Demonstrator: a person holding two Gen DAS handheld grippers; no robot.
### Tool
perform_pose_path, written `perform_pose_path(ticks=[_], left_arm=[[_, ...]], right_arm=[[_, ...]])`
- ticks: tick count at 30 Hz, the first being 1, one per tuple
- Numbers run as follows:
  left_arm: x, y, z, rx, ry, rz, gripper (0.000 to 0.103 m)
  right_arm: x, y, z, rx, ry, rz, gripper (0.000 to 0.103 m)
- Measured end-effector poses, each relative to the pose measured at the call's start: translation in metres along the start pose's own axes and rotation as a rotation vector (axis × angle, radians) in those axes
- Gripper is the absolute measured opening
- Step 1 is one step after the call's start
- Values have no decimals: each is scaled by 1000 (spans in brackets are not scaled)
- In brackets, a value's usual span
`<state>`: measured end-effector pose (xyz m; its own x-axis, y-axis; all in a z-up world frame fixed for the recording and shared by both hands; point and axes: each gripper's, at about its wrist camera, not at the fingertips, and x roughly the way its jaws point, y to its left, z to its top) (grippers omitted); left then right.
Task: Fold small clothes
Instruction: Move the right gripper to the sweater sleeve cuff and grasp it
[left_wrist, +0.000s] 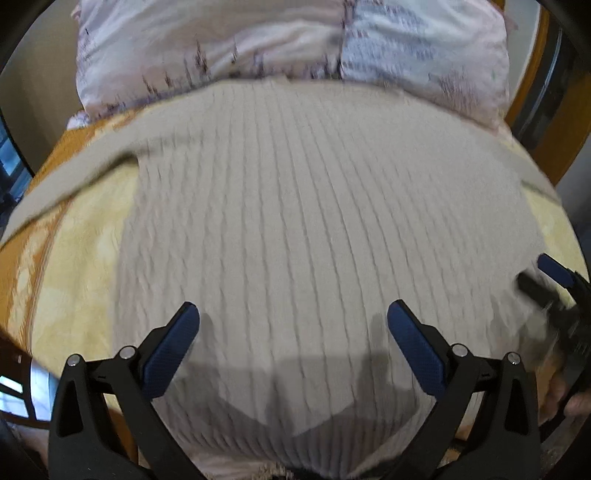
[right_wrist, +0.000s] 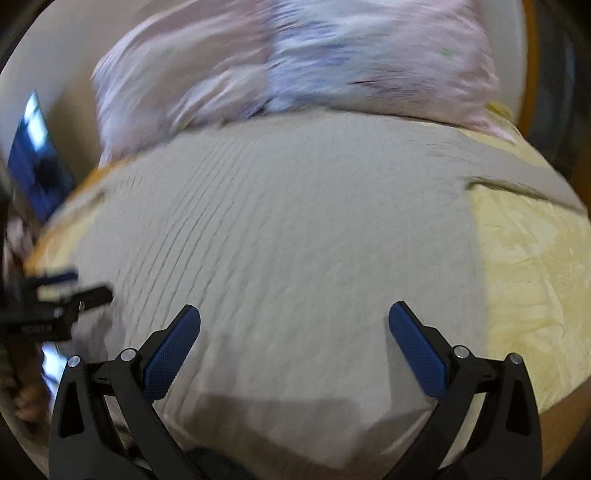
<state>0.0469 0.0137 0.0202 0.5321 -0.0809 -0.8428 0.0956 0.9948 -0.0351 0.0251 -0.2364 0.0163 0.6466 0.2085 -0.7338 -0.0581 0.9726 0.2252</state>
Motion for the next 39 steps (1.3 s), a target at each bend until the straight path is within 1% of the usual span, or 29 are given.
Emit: perform_pose_path(ticks=[1, 3, 5, 6, 7, 9, 10, 13, 14, 16, 18, 22, 23, 26, 28, 33, 36, 39], left_arm=[[-3, 3, 8, -2, -34, -5, 101], [-7, 9, 25, 1, -89, -8, 101], [-6, 11, 40, 8, -94, 6, 101], [-4, 12, 47, 14, -93, 7, 101], [-2, 13, 55, 26, -103, -1, 101], [2, 12, 67, 48, -121, -17, 101], [5, 13, 71, 51, -122, -21, 101], [14, 15, 89, 58, -120, -30, 101], [17, 15, 94, 62, -121, -35, 101], [22, 16, 104, 60, -125, -44, 101], [26, 17, 111, 49, -130, -56, 101], [36, 19, 121, 23, -128, -87, 101], [39, 18, 122, 23, -129, -92, 101], [47, 15, 124, 37, -121, -79, 101], [51, 15, 125, 42, -116, -78, 101], [59, 18, 128, 22, -103, -99, 101], [59, 21, 129, 12, -103, -125, 101], [58, 24, 129, 0, -99, -142, 101]], right_arm=[[-3, -23, 14, 79, -17, 13, 102], [-8, -58, 32, 194, -54, 27, 97], [-8, -102, 51, 327, -75, 21, 85], [-7, -121, 57, 384, -74, 16, 83], [-4, -143, 64, 459, -69, 19, 78], [4, -177, 69, 573, -68, 39, 72], [8, -193, 72, 632, -66, 36, 70], [23, -216, 78, 712, -55, 26, 66], [29, -222, 80, 738, -47, 40, 63], [39, -233, 81, 789, -30, 62, 60], [45, -240, 83, 808, -28, 74, 58], [50, -247, 89, 822, -64, 61, 57], [51, -250, 90, 829, -72, 60, 54], [48, -260, 89, 839, -99, 10, 46], [45, -269, 88, 848, -120, -28, 42], [39, -297, 87, 897, -178, -104, 39], [39, -308, 87, 916, -193, -136, 36], [39, -318, 86, 934, -215, -159, 25]])
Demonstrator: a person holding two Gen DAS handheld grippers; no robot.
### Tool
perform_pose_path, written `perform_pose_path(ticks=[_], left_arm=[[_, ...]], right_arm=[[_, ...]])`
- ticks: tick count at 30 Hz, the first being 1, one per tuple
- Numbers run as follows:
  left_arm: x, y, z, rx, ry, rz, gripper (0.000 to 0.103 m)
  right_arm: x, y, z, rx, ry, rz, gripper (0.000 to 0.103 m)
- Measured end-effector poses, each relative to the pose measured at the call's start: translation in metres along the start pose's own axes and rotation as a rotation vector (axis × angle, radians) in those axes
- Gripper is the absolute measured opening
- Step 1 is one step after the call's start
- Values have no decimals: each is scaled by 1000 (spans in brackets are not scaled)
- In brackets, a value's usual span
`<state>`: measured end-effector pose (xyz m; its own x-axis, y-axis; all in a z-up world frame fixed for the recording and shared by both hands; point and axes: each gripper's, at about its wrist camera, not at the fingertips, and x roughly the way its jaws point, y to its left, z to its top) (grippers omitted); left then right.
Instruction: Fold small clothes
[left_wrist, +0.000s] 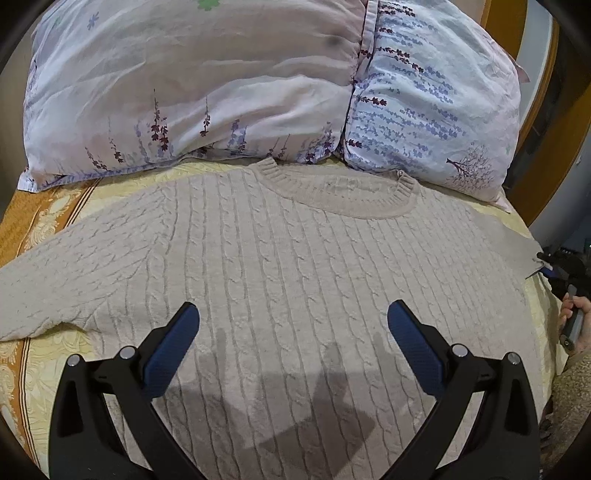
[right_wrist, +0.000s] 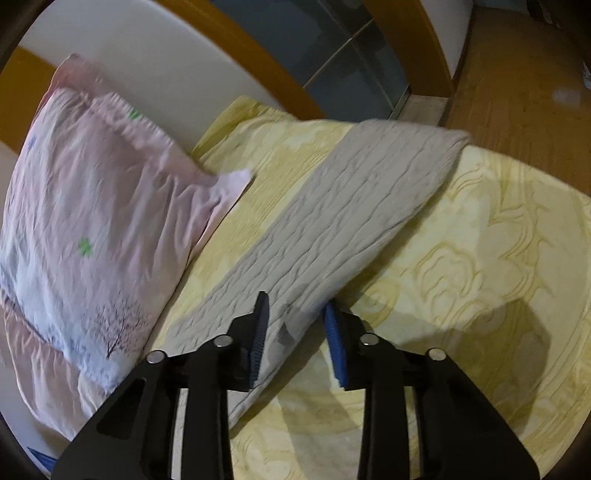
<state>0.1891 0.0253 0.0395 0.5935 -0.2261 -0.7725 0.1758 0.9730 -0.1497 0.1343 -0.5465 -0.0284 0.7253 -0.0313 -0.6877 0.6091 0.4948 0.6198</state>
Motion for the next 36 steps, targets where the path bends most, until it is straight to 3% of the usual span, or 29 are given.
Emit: perform_pose_path(ticks=[4, 9, 13, 18, 21, 25, 30, 33, 35, 36], left_arm=[[0, 4, 2, -11, 4, -1, 101], [0, 7, 4, -27, -4, -16, 101], [-1, 7, 3, -11, -14, -12, 101], [-1, 7, 4, -6, -19, -24, 101], [0, 9, 5, -29, -18, -44, 101], [1, 9, 6, -51, -13, -69, 101], [1, 10, 6, -62, -21, -117, 101], [0, 13, 5, -71, -14, -127, 101], [0, 17, 5, -81, -9, -145, 101], [0, 19, 5, -85, -5, -153, 101]], right_arm=[[4, -6, 0, 7, -14, -19, 14], [-5, 8, -3, -72, -70, -28, 11], [-22, 38, -4, -169, -135, 16, 11], [-40, 89, -23, -314, -164, 141, 11], [-39, 119, -47, -390, -119, 232, 11], [-21, 169, -111, -544, 31, 337, 11], [32, 201, -195, -692, 270, 317, 11], [46, 197, -210, -686, 317, 286, 20], [47, 191, -205, -612, 343, 319, 42], [44, 188, -202, -587, 337, 326, 47]])
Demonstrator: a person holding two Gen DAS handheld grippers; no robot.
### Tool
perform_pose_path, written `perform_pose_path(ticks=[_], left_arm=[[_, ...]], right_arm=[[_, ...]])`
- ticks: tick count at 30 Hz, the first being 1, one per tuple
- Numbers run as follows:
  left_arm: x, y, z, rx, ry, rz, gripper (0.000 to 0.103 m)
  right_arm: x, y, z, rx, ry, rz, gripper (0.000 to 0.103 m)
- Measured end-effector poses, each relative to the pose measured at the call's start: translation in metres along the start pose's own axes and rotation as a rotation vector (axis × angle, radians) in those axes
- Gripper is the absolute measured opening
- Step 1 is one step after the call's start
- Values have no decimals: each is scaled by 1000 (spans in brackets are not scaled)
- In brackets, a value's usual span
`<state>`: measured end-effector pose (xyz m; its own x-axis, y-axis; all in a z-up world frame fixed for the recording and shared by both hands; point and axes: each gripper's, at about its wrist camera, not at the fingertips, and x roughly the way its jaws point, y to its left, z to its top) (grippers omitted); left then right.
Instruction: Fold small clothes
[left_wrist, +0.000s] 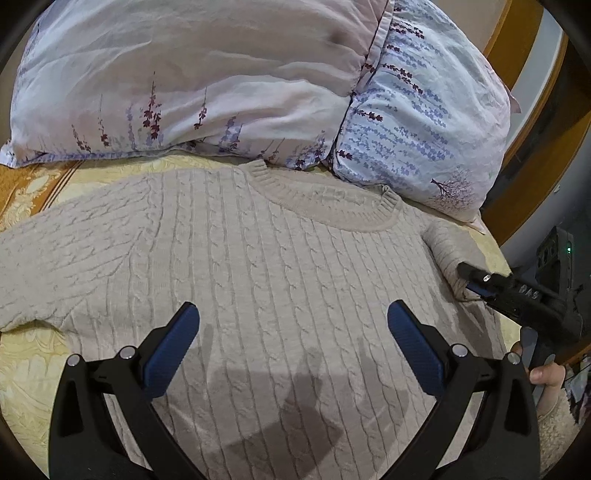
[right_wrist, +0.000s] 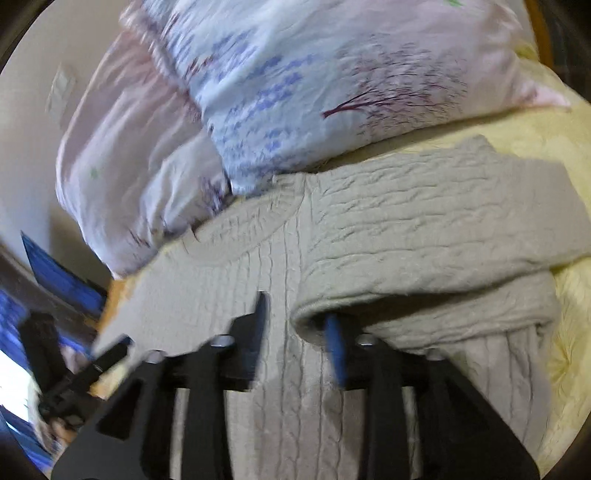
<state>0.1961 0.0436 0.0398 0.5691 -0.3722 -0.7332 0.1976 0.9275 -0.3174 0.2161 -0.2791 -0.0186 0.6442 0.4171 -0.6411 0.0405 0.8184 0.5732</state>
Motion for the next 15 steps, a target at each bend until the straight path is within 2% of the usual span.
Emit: perform_pose_path(ticks=[1, 6, 11, 12, 14, 15], left_arm=[[0, 1, 0, -3, 2, -5, 101], [-1, 4, 3, -37, 4, -66, 101], [-5, 7, 5, -63, -2, -103, 101], [-6, 9, 5, -68, -2, -105, 101], [-6, 13, 6, -82, 0, -113, 101], [-7, 17, 7, -97, 0, -124, 101]], right_arm=[[-6, -4, 0, 31, -20, 7, 52], [-32, -38, 12, 205, -103, 14, 52], [-39, -65, 22, 321, -174, -87, 50], [-41, -68, 23, 323, -190, -116, 48], [-45, -73, 28, 307, -219, -198, 28], [-44, -73, 31, 298, -227, -237, 23]])
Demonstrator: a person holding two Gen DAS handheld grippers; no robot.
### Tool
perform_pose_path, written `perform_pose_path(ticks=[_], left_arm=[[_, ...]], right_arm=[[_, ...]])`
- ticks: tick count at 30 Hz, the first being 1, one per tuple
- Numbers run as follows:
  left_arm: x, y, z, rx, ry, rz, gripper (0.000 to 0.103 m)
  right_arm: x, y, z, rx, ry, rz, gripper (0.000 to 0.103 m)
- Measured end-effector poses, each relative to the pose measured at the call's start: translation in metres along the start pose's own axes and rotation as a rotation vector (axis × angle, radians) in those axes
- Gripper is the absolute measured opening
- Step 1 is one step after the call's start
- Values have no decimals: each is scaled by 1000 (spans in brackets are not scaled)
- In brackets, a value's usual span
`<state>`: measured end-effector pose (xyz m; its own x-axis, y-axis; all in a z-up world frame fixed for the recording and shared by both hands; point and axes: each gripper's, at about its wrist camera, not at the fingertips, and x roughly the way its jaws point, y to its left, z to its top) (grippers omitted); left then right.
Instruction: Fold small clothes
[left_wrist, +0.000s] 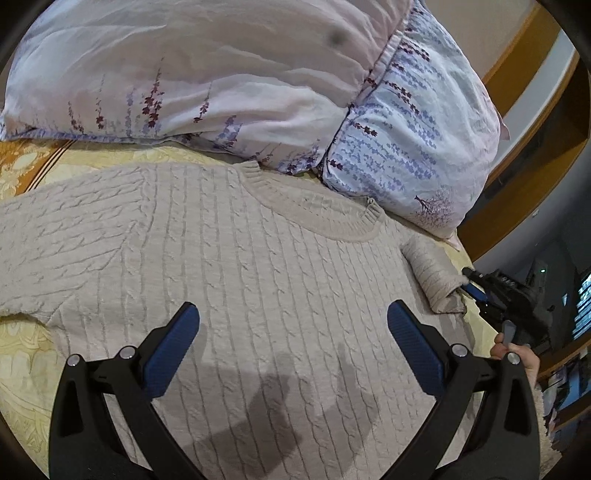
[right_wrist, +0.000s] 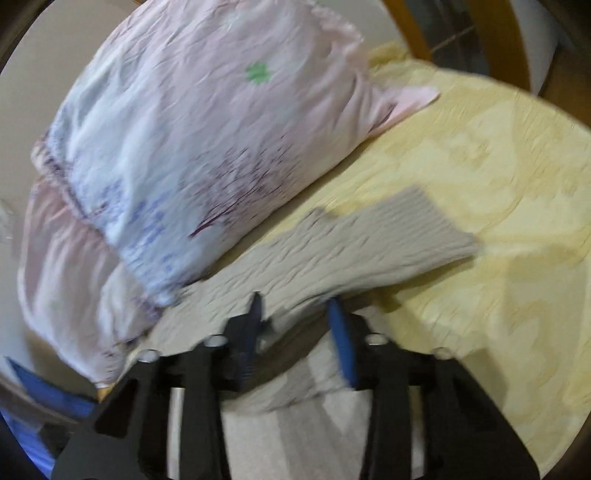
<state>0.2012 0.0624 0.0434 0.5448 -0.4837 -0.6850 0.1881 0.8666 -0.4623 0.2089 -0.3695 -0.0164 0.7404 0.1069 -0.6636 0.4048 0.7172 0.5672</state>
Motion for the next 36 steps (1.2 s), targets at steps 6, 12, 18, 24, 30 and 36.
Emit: perform_pose_path(ticks=[6, 12, 18, 24, 30, 36], left_arm=[[-4, 23, 7, -91, -11, -54, 101], [-3, 47, 13, -233, -14, -145, 100], [3, 59, 9, -318, 8, -179, 96], [14, 57, 11, -331, 47, -173, 80], [36, 55, 20, -390, 105, -191, 56], [47, 49, 25, -386, 129, -119, 53]], right_arm=[[-11, 40, -1, -186, -93, 1, 10], [-13, 150, -53, -522, -38, 241, 10], [40, 215, -134, -747, 315, 336, 25], [18, 169, -119, -577, 332, 347, 54], [-5, 66, -71, -122, 328, 354, 54], [-31, -4, -49, 111, 209, 252, 53]])
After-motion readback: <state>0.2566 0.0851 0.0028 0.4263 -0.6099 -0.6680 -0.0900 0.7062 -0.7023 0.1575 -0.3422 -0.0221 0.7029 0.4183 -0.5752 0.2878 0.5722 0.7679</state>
